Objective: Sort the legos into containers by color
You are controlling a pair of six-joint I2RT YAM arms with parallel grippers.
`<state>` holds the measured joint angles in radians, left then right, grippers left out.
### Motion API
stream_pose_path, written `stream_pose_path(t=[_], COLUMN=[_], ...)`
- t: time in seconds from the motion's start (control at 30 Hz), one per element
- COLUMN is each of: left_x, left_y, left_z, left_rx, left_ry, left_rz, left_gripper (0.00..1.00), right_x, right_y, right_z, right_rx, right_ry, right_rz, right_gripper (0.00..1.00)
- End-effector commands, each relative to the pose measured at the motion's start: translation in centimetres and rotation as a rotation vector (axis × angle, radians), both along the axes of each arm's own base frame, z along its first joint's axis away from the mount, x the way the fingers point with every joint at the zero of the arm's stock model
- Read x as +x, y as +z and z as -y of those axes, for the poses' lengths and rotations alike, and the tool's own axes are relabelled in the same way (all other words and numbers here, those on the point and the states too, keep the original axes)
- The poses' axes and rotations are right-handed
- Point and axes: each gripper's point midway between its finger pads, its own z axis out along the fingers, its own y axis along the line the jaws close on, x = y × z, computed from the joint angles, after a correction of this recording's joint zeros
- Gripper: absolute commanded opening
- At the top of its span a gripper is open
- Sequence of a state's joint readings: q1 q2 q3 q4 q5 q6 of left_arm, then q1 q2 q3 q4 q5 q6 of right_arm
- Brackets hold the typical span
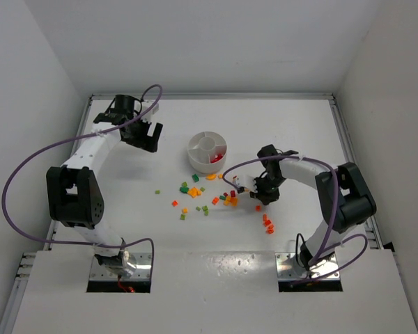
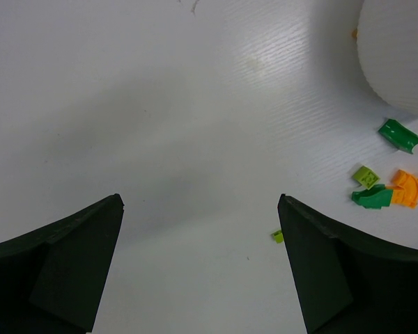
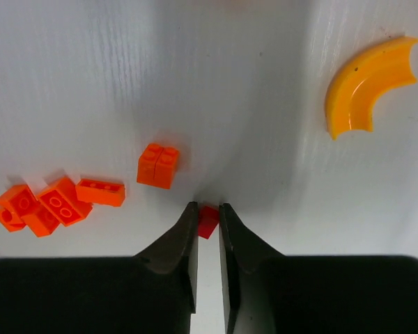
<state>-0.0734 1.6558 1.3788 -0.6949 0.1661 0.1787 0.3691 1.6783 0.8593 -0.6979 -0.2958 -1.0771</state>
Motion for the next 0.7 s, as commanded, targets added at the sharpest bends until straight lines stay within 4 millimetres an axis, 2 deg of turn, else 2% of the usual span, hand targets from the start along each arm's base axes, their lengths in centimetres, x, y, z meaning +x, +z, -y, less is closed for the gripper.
stream_pose_path(t=[0.0,0.03,0.13,0.17,0.3,0.4,0.43,0.5,0.53,0.6,0.63,0.67], left_x=[0.9,0.9,1.1,1.1,1.4,1.4,1.4,1.4,1.3,1.5,1.5,1.6], left_y=[1.4,1.4,1.5,1.5,1.2,1.2,1.2,1.2,1.6,1.7,1.7,1.3], left_z=[0.3,0.3,0.2,0.2,0.2,0.2,0.2,0.2,0.2,0.0,0.1,0.1], left_rx=[-0.002,-0.002,-0.001,-0.001,-0.006,-0.006,-0.006,-0.006,-0.007,-0.002,-0.007,-0.006], left_ry=[0.001,0.001,0.014,0.014,0.021,0.021,0.021,0.021,0.021,0.037,0.044,0.044], left_rz=[0.041,0.041,0.049,0.049,0.047,0.047,0.047,0.047,0.056,0.065,0.063,0.054], left_gripper=[1.0,1.0,1.0,1.0,1.0,1.0,1.0,1.0,1.0,1.0,1.0,1.0], right_x=[0.2,0.2,0.7,1.7,2.7,3.6,4.9,5.9,7.0,8.5,10.0,10.6], right_y=[-0.5,-0.5,1.1,2.2,5.1,7.9,9.7,11.6,13.2,14.6,16.0,16.3], right_z=[-0.3,-0.3,-0.8,-1.4,-2.3,-3.8,-4.7,-5.9,-6.9,-8.3,-9.4,-9.9], right_rx=[0.007,0.006,0.042,0.064,0.107,0.178,0.229,0.283,0.331,0.376,0.422,0.442], right_ry=[0.01,-0.001,-0.051,-0.063,-0.121,-0.173,-0.193,-0.26,-0.275,-0.349,-0.353,-0.366], right_rz=[0.005,0.002,0.0,0.02,0.024,0.018,0.038,0.039,0.051,0.055,0.095,0.097], right_gripper=[0.11,0.07,0.05,0.03,0.02,0.02,0.02,0.02,0.02,0.02,0.02,0.02])
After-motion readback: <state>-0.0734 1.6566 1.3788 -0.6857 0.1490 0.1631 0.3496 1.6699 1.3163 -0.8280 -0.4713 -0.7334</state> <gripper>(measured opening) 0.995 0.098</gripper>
